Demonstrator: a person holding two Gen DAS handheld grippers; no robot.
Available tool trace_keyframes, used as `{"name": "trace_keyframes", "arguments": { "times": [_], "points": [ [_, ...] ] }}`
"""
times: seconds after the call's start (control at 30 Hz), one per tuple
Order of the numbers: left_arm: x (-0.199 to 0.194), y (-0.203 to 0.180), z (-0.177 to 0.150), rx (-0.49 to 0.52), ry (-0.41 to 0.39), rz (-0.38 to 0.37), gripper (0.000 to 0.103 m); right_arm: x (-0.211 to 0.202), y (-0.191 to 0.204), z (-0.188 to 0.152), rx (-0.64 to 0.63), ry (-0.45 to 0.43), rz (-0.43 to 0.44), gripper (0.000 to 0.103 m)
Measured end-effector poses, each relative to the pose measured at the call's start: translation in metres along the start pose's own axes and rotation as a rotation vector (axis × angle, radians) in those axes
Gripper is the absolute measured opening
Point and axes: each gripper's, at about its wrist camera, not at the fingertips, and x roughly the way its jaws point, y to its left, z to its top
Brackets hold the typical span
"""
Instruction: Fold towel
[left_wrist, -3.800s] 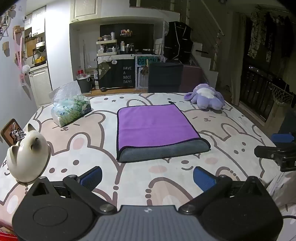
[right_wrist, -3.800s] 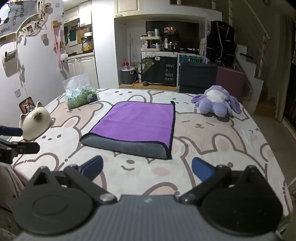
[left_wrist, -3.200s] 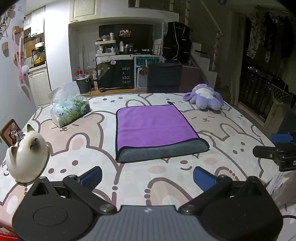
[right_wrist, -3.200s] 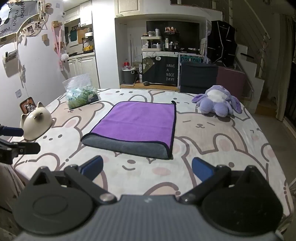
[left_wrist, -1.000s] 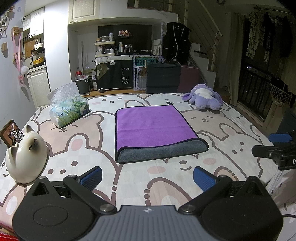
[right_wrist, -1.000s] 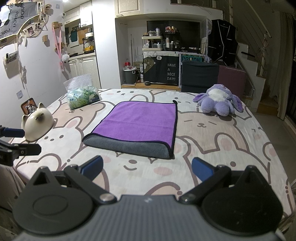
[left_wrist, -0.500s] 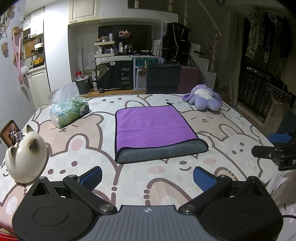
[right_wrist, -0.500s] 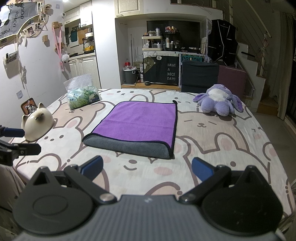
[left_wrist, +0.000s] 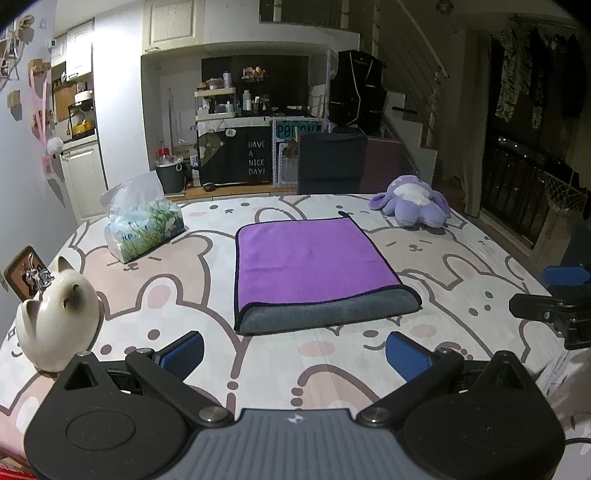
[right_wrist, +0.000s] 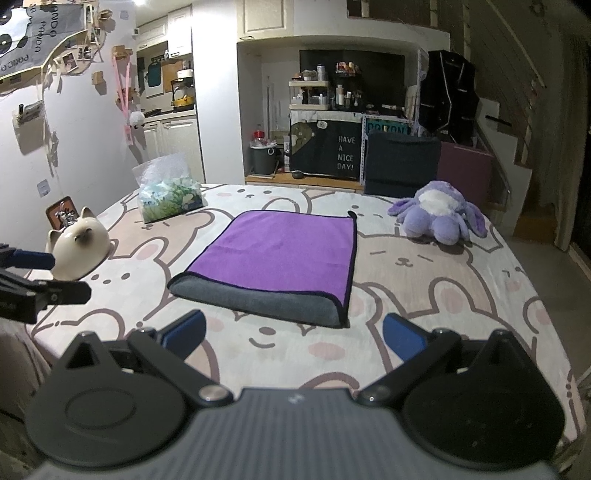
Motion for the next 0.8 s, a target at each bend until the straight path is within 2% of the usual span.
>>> {"name": "trace_keyframes", "arguments": {
  "times": [0.8],
  "points": [
    [0.024, 0.0, 0.03, -0.004, -0.023, -0.001, 0.103, 0.02, -0.008, 0.022, -0.023, -0.031, -0.019, 0.102]
  ]
}}
